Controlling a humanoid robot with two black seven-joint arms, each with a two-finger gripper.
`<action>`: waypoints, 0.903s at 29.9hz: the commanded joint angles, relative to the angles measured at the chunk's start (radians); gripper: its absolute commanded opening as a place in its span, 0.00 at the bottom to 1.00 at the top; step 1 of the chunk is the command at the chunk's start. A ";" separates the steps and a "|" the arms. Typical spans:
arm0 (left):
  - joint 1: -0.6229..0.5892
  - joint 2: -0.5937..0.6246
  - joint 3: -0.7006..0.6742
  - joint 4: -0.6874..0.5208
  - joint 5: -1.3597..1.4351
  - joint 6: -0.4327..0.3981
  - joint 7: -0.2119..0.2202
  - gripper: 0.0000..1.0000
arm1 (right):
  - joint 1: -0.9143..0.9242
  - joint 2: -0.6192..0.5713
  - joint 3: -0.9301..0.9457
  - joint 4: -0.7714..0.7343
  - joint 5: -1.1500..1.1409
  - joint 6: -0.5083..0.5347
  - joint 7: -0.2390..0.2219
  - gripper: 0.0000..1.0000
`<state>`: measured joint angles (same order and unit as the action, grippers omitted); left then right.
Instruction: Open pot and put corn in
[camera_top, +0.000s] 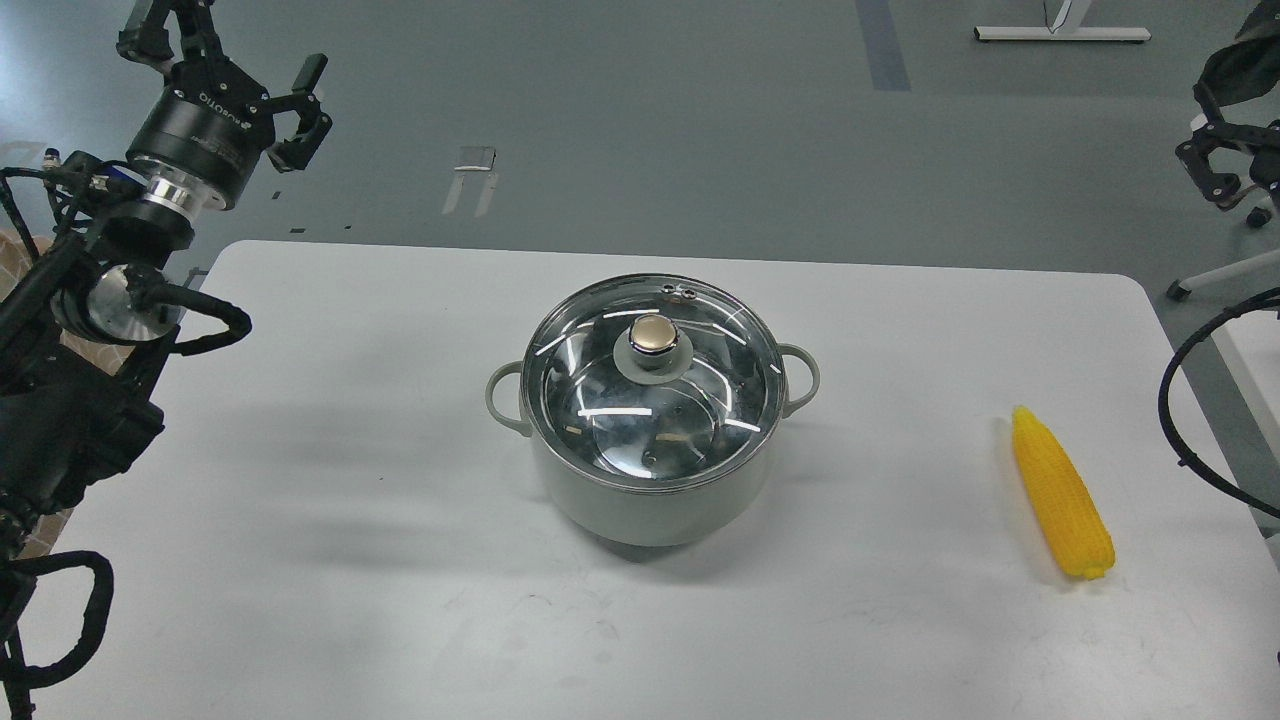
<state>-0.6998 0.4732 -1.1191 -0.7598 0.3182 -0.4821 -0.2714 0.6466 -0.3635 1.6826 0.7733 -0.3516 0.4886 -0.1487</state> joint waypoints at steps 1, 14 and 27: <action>0.000 -0.001 0.004 -0.001 -0.001 0.005 -0.002 0.98 | -0.001 0.006 0.000 0.003 0.000 0.000 0.001 1.00; -0.007 0.002 0.007 0.000 -0.005 0.000 0.012 0.98 | -0.005 0.031 0.002 0.003 0.005 0.000 0.001 1.00; 0.003 0.018 0.021 -0.050 0.033 -0.001 0.008 0.97 | -0.015 0.052 0.002 0.014 0.005 0.000 0.001 1.00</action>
<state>-0.7003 0.4839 -1.1070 -0.7852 0.3321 -0.4855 -0.2621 0.6340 -0.3087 1.6845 0.7868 -0.3466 0.4886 -0.1470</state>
